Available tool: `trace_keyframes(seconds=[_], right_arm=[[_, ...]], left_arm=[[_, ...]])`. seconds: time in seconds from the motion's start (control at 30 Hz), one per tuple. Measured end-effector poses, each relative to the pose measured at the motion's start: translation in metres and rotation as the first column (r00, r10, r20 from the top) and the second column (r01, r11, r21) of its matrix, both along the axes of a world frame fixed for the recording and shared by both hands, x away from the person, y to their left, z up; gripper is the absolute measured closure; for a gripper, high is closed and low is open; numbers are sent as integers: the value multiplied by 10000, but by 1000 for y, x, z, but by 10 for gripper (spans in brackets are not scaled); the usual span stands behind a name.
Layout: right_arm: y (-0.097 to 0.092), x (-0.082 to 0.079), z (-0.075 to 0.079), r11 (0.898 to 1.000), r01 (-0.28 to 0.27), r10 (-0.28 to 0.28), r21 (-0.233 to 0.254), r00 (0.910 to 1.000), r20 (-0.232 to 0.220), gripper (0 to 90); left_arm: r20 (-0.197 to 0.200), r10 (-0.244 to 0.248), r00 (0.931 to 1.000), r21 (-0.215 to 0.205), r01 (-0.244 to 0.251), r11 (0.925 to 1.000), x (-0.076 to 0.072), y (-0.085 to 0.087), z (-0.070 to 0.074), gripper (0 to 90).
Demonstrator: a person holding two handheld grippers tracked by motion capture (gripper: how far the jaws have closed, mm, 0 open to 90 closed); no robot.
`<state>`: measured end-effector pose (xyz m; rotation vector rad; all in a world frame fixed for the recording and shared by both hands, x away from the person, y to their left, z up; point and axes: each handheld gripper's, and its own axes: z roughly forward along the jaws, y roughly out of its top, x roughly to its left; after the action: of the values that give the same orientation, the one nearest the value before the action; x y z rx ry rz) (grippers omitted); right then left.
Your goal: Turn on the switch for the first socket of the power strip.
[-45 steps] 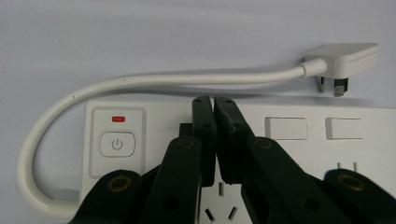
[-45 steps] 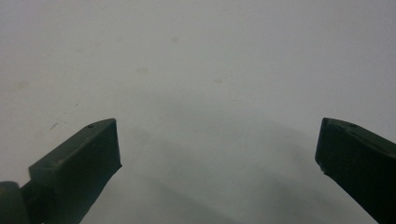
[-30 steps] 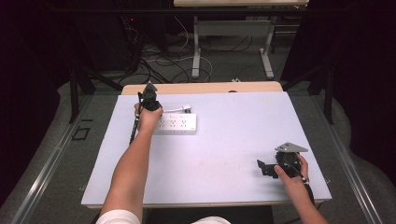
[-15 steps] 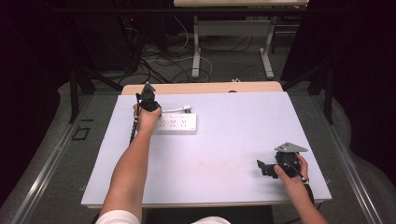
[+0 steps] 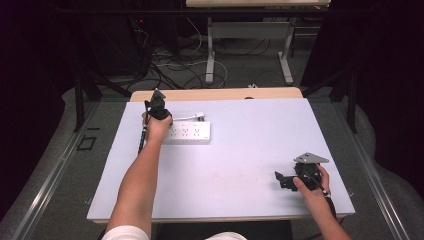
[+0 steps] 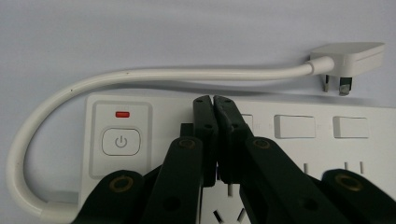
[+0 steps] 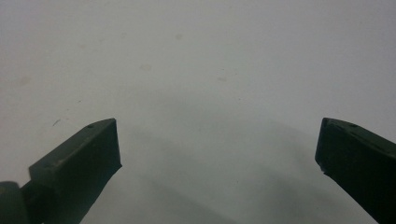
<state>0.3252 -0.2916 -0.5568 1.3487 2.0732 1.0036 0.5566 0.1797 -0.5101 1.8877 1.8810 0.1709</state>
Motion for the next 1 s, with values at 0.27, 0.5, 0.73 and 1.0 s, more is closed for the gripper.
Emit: trace_keyframes(seconds=[0.27, 0.5, 0.73, 1.0], right_arm=[[-2, 0, 0, 10000, -20, 20, -35, 10000, 50, 0], [-1, 0, 1, 10000, -68, 68, 11, 10000, 68, 0], [-1, 1, 1, 10000, -64, 64, -40, 9999, 80, 0], [-3, 0, 1, 10000, -8, 9, -61, 10000, 87, 0]], left_arm=[[75, -69, 9999, 116, 68, 9999, 0, -1, 0, 892], [141, -93, 9999, 297, 89, 9995, -2, -2, -2, 900], [367, -134, 9992, 331, 122, 9994, -2, -2, -4, 900], [459, -234, 9987, 226, 224, 9995, -2, 1, -4, 877]])
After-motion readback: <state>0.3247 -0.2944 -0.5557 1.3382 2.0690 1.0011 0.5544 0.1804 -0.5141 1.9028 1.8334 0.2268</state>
